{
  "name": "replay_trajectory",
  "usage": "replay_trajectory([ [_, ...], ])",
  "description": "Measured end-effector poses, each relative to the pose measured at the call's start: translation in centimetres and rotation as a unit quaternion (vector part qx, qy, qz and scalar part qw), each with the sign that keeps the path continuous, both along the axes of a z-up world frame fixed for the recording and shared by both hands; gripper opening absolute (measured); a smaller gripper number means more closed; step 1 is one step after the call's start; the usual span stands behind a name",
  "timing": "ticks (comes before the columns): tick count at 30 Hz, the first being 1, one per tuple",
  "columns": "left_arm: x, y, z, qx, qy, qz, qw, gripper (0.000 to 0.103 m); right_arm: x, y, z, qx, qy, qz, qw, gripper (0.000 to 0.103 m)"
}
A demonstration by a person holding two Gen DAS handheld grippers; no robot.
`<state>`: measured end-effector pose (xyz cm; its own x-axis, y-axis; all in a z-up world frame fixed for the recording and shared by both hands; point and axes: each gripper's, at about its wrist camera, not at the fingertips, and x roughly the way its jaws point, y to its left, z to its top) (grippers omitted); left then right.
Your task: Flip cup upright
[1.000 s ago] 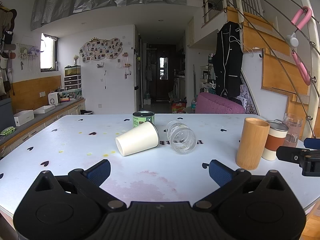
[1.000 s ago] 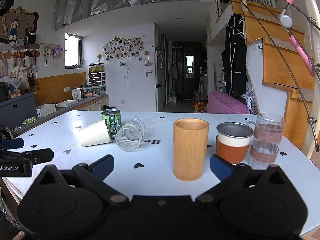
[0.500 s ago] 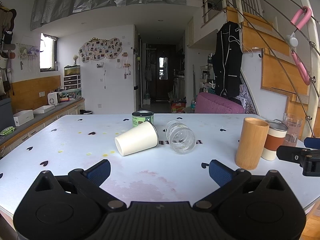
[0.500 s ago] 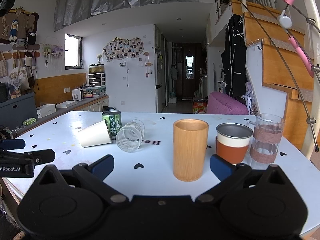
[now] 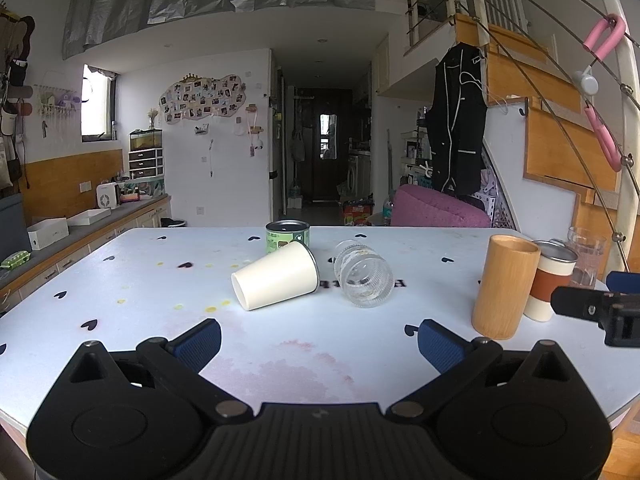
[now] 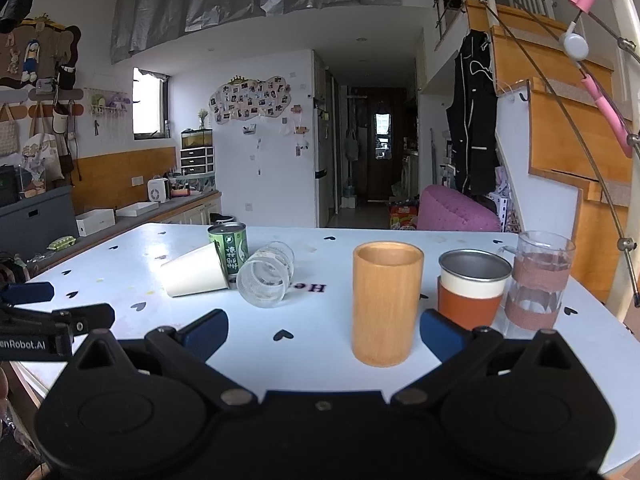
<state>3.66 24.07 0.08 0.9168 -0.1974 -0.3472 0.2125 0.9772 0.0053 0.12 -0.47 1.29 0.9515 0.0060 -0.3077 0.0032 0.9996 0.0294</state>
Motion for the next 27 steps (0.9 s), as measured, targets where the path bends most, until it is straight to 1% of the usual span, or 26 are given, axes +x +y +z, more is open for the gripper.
replay_trajectory([
  [4, 0.1, 0.5, -0.4, 0.0, 0.004, 0.006, 1.0, 0.103, 1.0, 0.4, 0.7, 0.004, -0.013, 0.016, 1.0, 0.103],
  [7, 0.3, 1.0, -0.8, -0.003, 0.01, 0.012, 0.9999, 0.103, 2.4, 1.1, 1.4, 0.005, -0.035, 0.04, 0.999, 0.103],
  [10, 0.4, 1.5, -1.0, -0.007, 0.013, 0.018, 0.9997, 0.103, 5.0, 1.9, 2.2, 0.011, -0.037, 0.049, 0.998, 0.103],
  [13, 0.4, 2.0, -1.2, -0.007, 0.015, 0.028, 0.9995, 0.103, 8.2, 2.8, 2.9, 0.025, -0.029, 0.06, 0.997, 0.103],
  [16, 0.6, 2.6, -1.5, -0.007, 0.019, 0.04, 0.999, 0.103, 11.7, 4.1, 3.2, 0.023, -0.024, 0.066, 0.997, 0.103],
  [18, 0.7, 3.0, -1.6, -0.009, 0.022, 0.045, 0.9987, 0.103, 14.6, 4.9, 3.2, 0.029, -0.006, 0.087, 0.996, 0.103],
  [20, 0.8, 3.4, -1.7, -0.01, 0.023, 0.05, 0.9984, 0.103, 17.4, 5.4, 2.8, 0.048, 0.022, 0.091, 0.994, 0.103],
  [22, 0.8, 3.8, -1.8, -0.011, 0.021, 0.054, 0.9983, 0.103, 19.9, 5.9, 2.0, 0.065, 0.046, 0.076, 0.994, 0.103],
  [25, 0.8, 4.5, -1.9, -0.016, 0.022, 0.053, 0.9982, 0.103, 23.5, 6.3, 0.3, 0.08, 0.081, 0.039, 0.993, 0.102],
  [27, 0.9, 4.7, -1.9, -0.015, 0.022, 0.052, 0.9983, 0.103, 25.4, 6.5, -1.1, 0.082, 0.103, 0.012, 0.991, 0.097],
])
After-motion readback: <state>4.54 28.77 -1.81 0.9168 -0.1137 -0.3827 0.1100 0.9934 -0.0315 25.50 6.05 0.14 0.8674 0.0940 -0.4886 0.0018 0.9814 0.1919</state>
